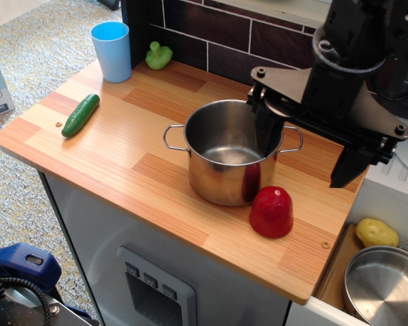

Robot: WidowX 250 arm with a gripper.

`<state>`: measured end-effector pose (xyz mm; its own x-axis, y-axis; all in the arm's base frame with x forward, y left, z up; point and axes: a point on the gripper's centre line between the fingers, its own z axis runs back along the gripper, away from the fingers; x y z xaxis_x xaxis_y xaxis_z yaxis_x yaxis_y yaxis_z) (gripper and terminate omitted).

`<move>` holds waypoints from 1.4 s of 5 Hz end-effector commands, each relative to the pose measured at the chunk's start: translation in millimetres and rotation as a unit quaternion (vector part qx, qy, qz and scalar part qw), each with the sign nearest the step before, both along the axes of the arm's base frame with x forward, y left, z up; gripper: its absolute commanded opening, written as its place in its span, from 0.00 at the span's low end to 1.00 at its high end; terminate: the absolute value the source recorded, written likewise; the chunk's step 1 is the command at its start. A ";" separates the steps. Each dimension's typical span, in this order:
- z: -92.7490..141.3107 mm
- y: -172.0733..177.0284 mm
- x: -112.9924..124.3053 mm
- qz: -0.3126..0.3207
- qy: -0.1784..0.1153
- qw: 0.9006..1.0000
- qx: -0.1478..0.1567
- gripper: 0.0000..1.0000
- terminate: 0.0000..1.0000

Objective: Put sweet potato in pot

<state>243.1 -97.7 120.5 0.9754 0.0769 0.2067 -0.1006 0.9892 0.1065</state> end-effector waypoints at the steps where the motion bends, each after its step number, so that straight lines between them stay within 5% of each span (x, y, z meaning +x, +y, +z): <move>1: 0.0 0.0 0.0 0.000 0.000 1.000 0.000 1.00 0.00; 4: -25.0 -17.9 31.1 0.014 -0.051 0.999 -0.001 1.00 0.00; 7: -58.5 -15.4 29.6 0.029 -0.076 0.997 -0.007 1.00 0.00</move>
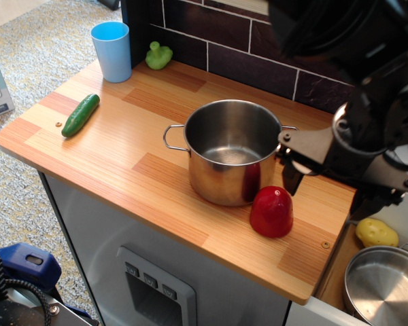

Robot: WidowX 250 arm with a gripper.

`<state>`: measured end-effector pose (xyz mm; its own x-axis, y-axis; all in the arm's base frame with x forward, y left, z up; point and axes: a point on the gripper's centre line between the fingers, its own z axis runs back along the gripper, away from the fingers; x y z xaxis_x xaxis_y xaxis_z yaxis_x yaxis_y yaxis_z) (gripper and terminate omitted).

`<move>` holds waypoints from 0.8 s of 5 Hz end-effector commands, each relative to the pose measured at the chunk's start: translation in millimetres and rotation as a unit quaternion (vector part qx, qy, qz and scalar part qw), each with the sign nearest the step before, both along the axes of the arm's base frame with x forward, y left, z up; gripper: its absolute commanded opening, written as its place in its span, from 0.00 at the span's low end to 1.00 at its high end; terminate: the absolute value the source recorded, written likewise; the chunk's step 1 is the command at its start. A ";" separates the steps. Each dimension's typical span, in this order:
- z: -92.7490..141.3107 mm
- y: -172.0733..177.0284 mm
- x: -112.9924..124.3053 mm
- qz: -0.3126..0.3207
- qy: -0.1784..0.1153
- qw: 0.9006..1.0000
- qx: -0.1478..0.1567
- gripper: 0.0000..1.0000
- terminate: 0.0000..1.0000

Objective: Put sweet potato in pot

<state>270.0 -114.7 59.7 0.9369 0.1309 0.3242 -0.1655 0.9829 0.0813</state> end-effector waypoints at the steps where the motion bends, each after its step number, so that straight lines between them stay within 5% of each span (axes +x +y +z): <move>1: -0.3 8.5 0.6 0.003 -0.012 1.000 0.013 1.00 0.00; 4: -15.8 34.3 -3.3 0.002 -0.029 0.999 0.029 1.00 0.00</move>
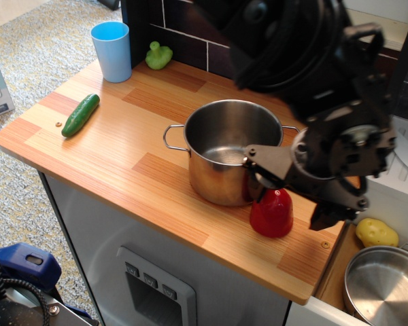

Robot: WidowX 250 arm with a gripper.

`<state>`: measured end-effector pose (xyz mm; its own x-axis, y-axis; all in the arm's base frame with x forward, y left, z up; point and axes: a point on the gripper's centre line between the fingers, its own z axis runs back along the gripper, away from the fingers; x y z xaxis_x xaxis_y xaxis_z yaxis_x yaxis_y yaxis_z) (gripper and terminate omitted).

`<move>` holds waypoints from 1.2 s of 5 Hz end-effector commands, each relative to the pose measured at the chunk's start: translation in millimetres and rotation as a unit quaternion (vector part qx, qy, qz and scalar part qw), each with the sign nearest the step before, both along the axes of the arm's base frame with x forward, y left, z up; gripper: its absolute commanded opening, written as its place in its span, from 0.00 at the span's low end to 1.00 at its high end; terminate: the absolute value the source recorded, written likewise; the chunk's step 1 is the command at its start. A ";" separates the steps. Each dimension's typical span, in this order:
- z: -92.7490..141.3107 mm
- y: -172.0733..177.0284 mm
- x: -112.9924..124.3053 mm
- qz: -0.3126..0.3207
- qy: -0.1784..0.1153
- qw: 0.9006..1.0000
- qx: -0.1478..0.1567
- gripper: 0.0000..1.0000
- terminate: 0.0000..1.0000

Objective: Put sweet potato in pot

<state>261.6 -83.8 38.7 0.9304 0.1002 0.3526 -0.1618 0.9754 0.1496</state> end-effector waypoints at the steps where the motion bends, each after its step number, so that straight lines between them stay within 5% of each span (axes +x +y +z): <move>1: -2.7 8.7 6.3 0.006 -0.025 1.000 -0.011 1.00 0.00; 3: -17.5 8.3 9.3 0.012 -0.021 0.999 -0.038 1.00 0.00; 4: -21.3 3.9 8.4 0.022 -0.017 0.999 -0.046 0.00 0.00; 6: -3.8 -7.6 0.8 0.038 0.009 0.998 -0.043 0.00 0.00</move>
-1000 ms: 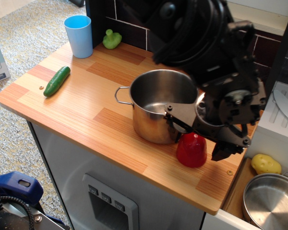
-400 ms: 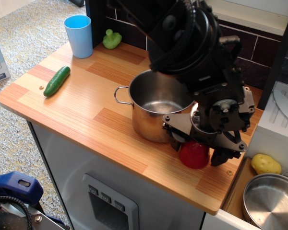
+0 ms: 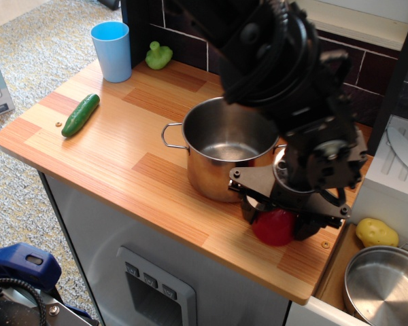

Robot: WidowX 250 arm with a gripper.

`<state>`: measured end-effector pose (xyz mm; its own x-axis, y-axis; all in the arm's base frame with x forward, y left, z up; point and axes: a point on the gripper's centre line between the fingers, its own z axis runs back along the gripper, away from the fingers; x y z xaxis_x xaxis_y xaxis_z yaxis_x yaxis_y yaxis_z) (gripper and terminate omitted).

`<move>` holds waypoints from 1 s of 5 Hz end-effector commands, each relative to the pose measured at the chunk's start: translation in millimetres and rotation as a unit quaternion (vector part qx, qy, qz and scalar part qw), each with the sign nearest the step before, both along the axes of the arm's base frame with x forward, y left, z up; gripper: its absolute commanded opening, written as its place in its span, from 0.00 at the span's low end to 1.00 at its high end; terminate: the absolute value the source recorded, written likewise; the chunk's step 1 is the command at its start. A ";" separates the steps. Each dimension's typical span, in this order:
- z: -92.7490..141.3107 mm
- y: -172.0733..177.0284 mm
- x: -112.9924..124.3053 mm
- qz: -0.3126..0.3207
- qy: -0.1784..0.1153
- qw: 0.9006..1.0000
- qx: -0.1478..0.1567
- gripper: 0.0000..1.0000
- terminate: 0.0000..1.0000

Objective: Put sweet potato in pot

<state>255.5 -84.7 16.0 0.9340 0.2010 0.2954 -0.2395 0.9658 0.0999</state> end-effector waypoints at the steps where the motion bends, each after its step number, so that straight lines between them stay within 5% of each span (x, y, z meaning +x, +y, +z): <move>1: 51.5 -5.0 0.6 0.003 0.007 1.000 0.016 0.00 0.00; 3: 120.3 32.9 17.6 -0.046 0.005 0.991 0.127 0.00 0.00; 4: 125.0 55.2 27.4 -0.080 -0.037 0.983 0.161 0.00 0.00; 5: 115.1 72.1 35.0 -0.096 -0.062 0.981 0.156 0.00 0.00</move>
